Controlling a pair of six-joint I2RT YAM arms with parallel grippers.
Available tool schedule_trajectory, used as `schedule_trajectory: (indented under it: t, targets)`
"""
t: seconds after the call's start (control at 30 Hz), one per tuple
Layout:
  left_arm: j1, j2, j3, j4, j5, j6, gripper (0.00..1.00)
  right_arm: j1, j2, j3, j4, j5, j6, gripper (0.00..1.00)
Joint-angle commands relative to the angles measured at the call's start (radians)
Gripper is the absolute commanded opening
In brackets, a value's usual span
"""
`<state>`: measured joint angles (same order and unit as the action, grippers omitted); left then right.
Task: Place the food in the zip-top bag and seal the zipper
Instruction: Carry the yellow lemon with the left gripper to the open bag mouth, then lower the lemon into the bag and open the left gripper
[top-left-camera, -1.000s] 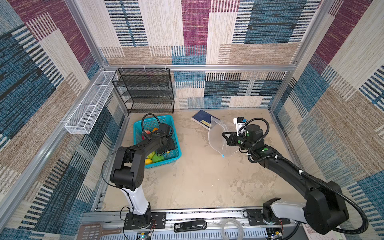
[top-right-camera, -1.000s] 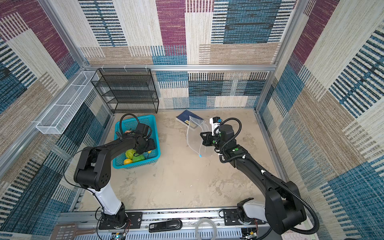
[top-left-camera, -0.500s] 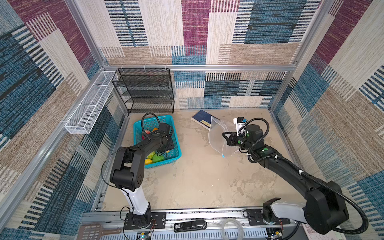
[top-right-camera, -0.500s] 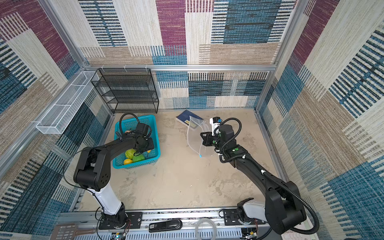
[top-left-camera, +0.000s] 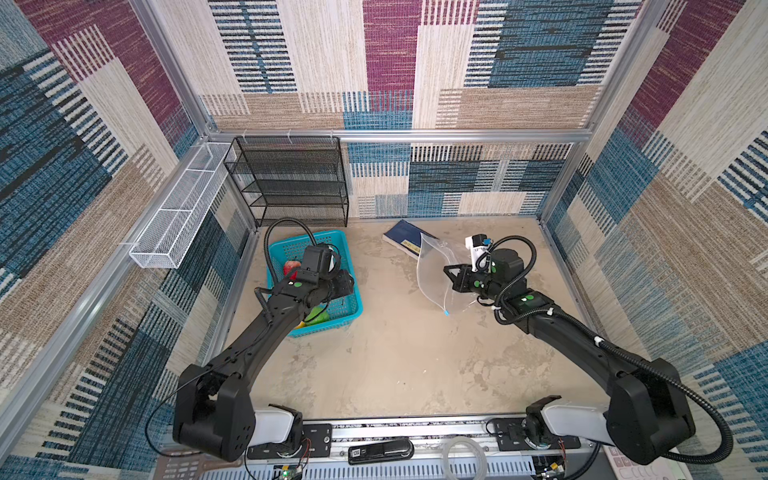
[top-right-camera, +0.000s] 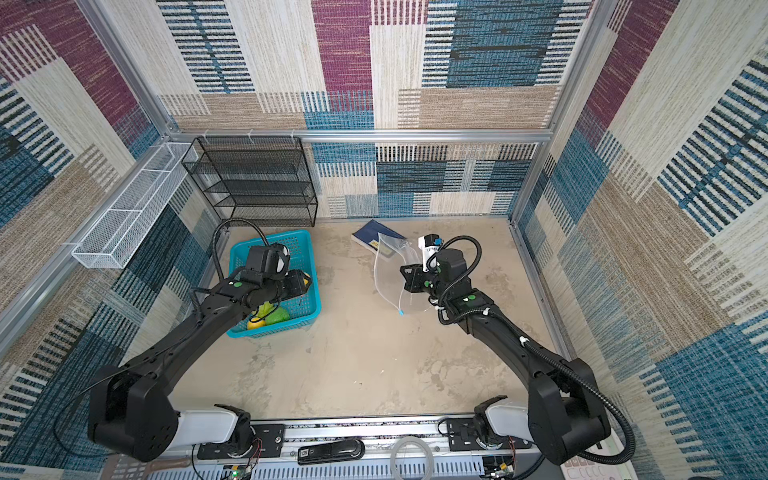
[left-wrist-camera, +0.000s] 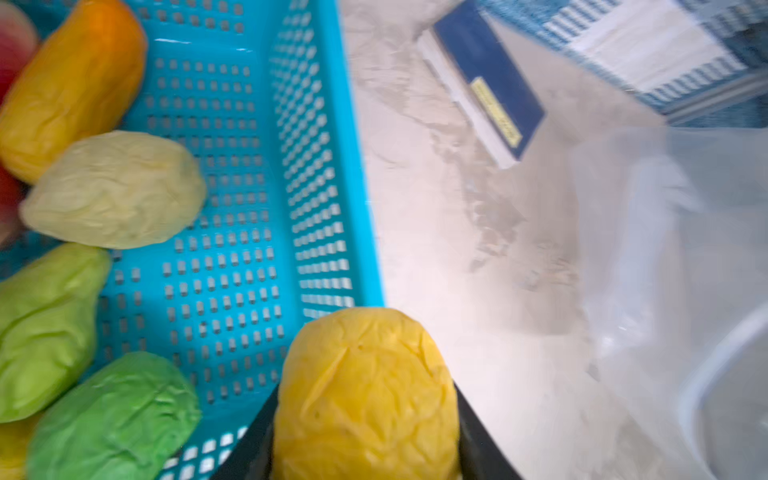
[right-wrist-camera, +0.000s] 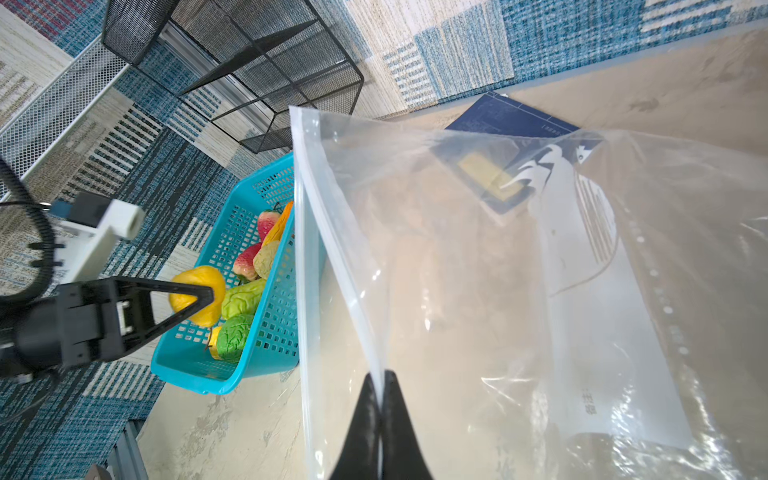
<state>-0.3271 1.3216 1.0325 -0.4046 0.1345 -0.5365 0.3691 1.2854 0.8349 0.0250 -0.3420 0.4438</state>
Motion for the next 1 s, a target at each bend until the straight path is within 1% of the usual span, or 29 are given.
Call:
schedule_trajectory:
  t: [0.0,0.17,0.23,0.4,0.53,0.63,0.8,0.97]
  targets:
    - [-0.064,-0.048,-0.013,0.108,0.098,-0.079,0.43,0.001,0.009,0.006,0.040,-0.025,0.016,0.00]
    - [-0.211,-0.038,-0.005,0.234,0.109,-0.179,0.43,0.002,0.012,-0.002,0.043,-0.020,0.027,0.00]
    - [-0.268,-0.011,0.003,0.291,0.121,-0.211,0.43,0.004,0.009,-0.007,0.046,-0.021,0.034,0.00]
    - [-0.365,0.085,0.050,0.411,0.134,-0.244,0.43,0.013,0.000,-0.022,0.060,-0.031,0.053,0.00]
    - [-0.405,0.187,0.130,0.450,0.159,-0.240,0.43,0.022,-0.009,-0.024,0.063,-0.035,0.062,0.00]
    - [-0.425,0.261,0.174,0.451,0.155,-0.235,0.42,0.024,-0.024,-0.025,0.062,-0.040,0.069,0.00]
    - [-0.430,0.331,0.178,0.448,0.081,-0.268,0.41,0.026,-0.082,-0.040,0.058,-0.025,0.079,0.00]
    - [-0.431,0.372,0.183,0.447,0.032,-0.267,0.41,0.035,-0.126,-0.051,0.049,-0.013,0.097,0.00]
